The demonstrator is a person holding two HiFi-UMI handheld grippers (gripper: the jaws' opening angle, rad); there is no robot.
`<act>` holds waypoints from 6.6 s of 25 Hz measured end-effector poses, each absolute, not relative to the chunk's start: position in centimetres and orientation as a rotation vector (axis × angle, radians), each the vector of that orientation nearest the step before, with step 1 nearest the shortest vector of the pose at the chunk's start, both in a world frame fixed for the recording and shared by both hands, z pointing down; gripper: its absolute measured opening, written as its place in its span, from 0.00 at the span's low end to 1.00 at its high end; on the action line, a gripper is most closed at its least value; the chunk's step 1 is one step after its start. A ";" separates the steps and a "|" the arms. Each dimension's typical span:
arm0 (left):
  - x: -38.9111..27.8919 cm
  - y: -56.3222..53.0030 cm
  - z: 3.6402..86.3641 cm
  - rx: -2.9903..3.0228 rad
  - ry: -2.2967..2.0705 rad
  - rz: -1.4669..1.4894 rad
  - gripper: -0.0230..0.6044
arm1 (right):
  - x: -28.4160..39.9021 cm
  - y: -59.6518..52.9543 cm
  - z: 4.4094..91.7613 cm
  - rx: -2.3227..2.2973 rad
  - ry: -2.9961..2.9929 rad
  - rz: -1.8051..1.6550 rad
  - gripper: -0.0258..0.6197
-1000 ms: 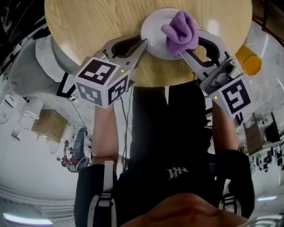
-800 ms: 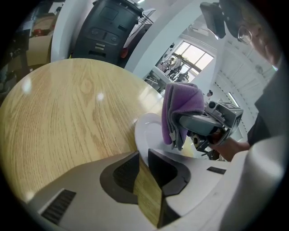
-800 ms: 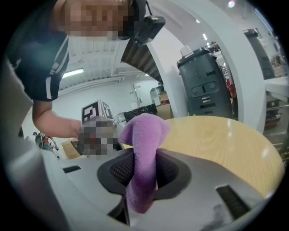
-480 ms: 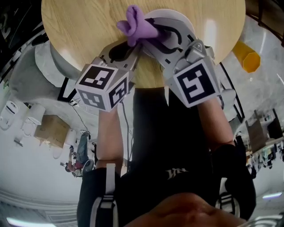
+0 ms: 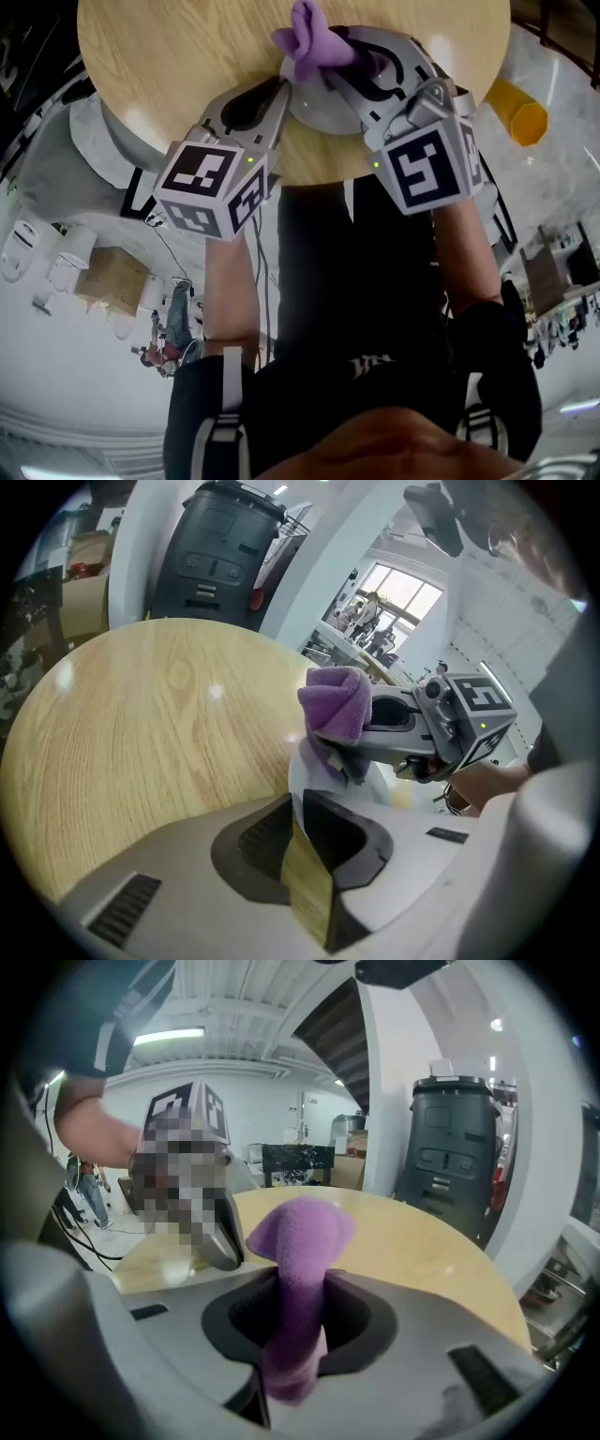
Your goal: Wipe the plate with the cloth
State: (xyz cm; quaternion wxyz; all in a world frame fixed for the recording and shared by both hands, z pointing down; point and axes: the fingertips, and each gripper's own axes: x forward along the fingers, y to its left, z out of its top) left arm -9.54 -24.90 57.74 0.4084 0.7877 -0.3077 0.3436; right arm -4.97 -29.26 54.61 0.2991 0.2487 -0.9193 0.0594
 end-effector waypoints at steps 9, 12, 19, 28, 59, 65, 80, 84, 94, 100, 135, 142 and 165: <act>-8.8 -24.5 57.8 2.004 -0.752 0.909 0.11 | 0.5 -28.5 54.4 0.735 -2.348 0.144 0.19; -8.7 -24.5 57.8 2.006 -0.754 0.914 0.11 | 1.4 -28.1 53.9 0.765 -2.322 0.174 0.19; -8.7 -24.4 57.8 2.005 -0.778 0.914 0.11 | -5.3 -26.5 52.5 0.720 -2.503 0.400 0.19; -8.6 -24.4 57.6 2.027 -0.788 0.939 0.11 | -4.7 -25.9 55.0 0.611 -2.386 0.205 0.19; -8.2 -24.3 57.6 2.063 -0.789 0.986 0.11 | 0.6 -22.8 55.3 0.634 -2.301 0.329 0.19; -8.2 -24.4 57.5 2.063 -0.793 0.983 0.11 | 3.7 -22.1 55.0 0.691 -2.225 0.369 0.19; -8.1 -24.5 57.4 2.072 -0.816 0.993 0.10 | -5.1 -22.3 55.3 0.556 -2.381 0.367 0.19; -8.1 -24.5 57.4 2.077 -0.809 1.000 0.10 | -1.0 -21.4 55.4 0.583 -2.305 0.366 0.19; -8.1 -24.5 57.4 2.073 -0.812 1.002 0.10 | 1.9 -20.4 54.2 0.669 -2.235 0.407 0.18; -8.2 -24.5 57.4 2.070 -0.831 1.004 0.10 | -5.8 -20.9 54.5 0.608 -2.399 0.526 0.18; -8.2 -24.5 57.4 2.127 -0.800 1.057 0.10 | -2.1 -17.8 55.3 0.493 -2.303 0.330 0.18; -8.1 -24.5 57.4 2.130 -0.796 1.058 0.10 | 3.4 -16.4 55.7 0.608 -2.170 0.405 0.18; -6.9 -29.4 45.7 2.496 -0.951 0.858 0.05 | -0.4 -24.0 38.0 0.605 -2.650 0.206 0.19</act>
